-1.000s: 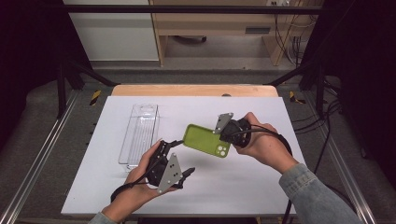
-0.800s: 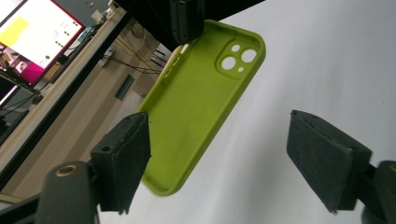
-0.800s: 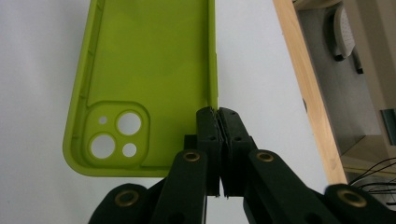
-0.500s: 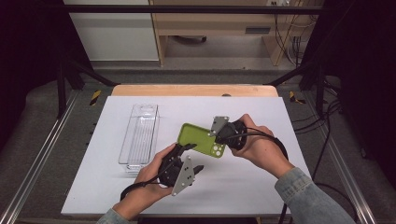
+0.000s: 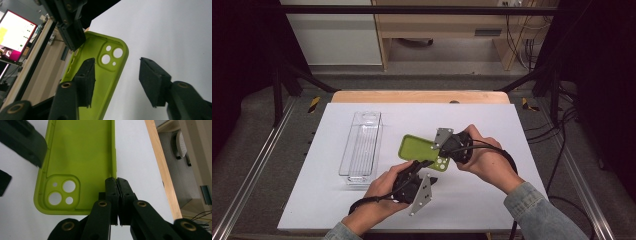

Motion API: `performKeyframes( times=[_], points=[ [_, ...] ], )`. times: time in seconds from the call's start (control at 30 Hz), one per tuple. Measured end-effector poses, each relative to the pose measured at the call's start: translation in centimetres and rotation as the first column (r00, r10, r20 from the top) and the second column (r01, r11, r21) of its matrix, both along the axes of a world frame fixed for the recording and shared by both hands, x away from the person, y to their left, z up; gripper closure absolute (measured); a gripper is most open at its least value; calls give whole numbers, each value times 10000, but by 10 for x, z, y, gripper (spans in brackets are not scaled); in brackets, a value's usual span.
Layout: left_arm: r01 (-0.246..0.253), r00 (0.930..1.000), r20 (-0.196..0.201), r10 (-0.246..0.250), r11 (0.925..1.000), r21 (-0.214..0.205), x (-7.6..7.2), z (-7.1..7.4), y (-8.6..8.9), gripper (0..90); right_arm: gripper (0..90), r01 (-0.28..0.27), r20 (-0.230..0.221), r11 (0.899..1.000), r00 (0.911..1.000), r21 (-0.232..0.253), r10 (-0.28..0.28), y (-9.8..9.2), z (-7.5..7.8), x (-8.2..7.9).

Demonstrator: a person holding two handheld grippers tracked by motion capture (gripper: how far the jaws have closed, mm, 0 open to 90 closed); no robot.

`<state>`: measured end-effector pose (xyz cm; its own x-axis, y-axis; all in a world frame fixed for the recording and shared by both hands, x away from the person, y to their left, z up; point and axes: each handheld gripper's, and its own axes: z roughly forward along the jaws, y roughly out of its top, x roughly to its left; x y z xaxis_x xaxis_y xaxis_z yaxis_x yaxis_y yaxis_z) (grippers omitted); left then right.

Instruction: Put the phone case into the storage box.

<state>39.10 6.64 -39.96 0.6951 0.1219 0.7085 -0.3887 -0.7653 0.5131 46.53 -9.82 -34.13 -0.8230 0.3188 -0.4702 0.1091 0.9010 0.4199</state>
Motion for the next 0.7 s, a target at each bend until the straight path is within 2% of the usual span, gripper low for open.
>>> performKeyframes(
  times=[0.17, 0.33, 0.37, 0.4, 0.67, 0.7],
  points=[
    [157, 9999, 57, -159, 9995, 274, -1, -2, -3, 552, 886, -136, 67, 9999, 9999, -13, 136, 3, 2, -2],
    [253, 9997, 49, -255, 9990, 377, 0, -4, -4, 591, 886, -223, 48, 9997, 9997, -50, 223, 5, 2, -4],
    [270, 9994, 185, -285, 9967, 772, 0, -2, -4, 596, 886, -266, 32, 9996, 9996, -44, 266, 5, 1, -4],
    [314, 9993, 172, -327, 9972, 676, 0, -5, -5, 603, 886, -278, 29, 9996, 9996, -36, 278, 6, 1, -4],
    [227, 9991, 339, -262, 9947, 999, 0, -7, -5, 658, 886, -410, -53, 9991, 9991, -106, 410, 10, -1, -6],
    [234, 9990, 361, -279, 9926, 1192, 0, -8, -5, 660, 885, -421, -79, 9990, 9991, -114, 420, 10, -1, -6]
  ],
)
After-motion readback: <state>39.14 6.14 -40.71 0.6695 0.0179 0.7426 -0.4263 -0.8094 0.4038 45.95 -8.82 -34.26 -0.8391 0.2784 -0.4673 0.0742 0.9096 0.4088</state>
